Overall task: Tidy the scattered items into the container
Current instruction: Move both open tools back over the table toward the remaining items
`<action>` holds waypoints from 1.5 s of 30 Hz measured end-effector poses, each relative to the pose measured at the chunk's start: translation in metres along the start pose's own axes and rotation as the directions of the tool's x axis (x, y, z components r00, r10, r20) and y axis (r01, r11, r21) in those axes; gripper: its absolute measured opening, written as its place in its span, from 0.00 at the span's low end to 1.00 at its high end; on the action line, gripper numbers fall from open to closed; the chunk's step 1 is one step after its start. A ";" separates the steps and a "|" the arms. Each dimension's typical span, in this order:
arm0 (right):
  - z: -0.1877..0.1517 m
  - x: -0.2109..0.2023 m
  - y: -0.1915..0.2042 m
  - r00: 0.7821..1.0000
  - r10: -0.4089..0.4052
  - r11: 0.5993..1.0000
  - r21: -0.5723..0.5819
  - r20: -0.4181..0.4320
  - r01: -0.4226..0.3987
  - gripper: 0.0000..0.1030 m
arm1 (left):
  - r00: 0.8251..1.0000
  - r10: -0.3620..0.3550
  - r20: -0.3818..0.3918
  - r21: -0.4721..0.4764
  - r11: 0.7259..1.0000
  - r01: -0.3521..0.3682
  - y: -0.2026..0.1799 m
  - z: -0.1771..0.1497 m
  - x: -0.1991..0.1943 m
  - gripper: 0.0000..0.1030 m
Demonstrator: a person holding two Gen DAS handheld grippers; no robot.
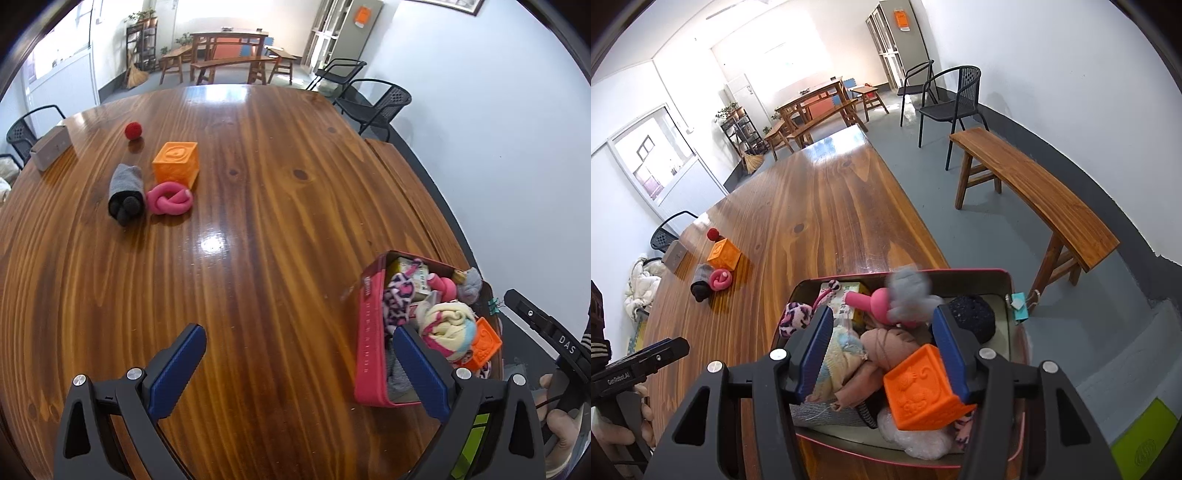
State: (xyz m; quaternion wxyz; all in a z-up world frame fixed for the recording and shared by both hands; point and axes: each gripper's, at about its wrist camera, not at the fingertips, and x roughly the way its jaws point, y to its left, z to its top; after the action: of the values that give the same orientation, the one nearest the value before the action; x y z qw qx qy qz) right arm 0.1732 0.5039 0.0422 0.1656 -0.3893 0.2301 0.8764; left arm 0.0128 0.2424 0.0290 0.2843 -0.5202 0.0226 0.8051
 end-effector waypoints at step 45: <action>-0.015 0.102 0.234 0.984 0.051 0.987 -0.142 -0.168 -0.075 0.63 | 0.998 0.059 0.018 -0.139 0.989 -0.056 0.223 0.101 0.047 0.99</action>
State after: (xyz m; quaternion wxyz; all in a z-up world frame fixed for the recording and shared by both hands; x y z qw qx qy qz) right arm 0.0073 0.3103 0.0202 0.0888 -0.4638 0.1896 0.8609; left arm -0.1919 0.1099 -0.0220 0.2243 -0.5290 -0.0215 0.8182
